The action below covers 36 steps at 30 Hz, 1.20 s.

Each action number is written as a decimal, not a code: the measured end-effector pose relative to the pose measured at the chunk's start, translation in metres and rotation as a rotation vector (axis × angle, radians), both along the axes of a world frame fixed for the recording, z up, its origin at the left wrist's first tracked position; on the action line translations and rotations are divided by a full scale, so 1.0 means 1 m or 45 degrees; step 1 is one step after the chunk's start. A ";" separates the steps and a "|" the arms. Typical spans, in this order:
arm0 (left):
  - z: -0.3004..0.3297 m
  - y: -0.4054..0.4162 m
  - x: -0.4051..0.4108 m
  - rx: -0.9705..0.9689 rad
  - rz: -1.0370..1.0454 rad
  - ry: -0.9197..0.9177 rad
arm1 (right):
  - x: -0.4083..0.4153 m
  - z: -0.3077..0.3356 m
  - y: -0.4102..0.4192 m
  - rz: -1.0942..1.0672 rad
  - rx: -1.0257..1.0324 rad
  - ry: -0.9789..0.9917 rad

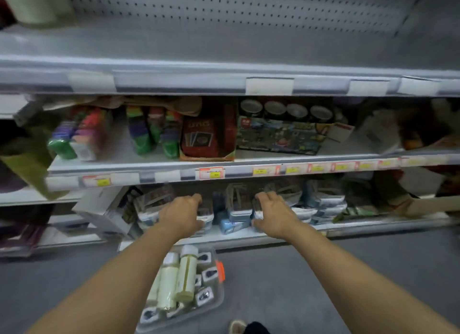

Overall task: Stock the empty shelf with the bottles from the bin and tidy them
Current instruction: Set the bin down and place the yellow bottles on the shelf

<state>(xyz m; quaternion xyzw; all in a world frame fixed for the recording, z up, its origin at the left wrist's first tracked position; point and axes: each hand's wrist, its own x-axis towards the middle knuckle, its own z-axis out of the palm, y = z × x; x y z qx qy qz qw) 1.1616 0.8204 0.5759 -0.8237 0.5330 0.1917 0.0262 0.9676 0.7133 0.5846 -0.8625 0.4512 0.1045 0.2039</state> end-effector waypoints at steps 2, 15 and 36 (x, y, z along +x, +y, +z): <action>0.015 -0.017 -0.022 0.007 -0.090 0.010 | -0.028 0.016 -0.002 -0.067 -0.017 -0.010; 0.078 -0.176 -0.238 -0.094 -0.731 -0.049 | -0.253 0.069 -0.067 -0.649 -0.059 -0.038; 0.094 -0.380 -0.610 -0.100 -1.194 0.047 | -0.598 0.063 -0.190 -1.243 -0.005 -0.112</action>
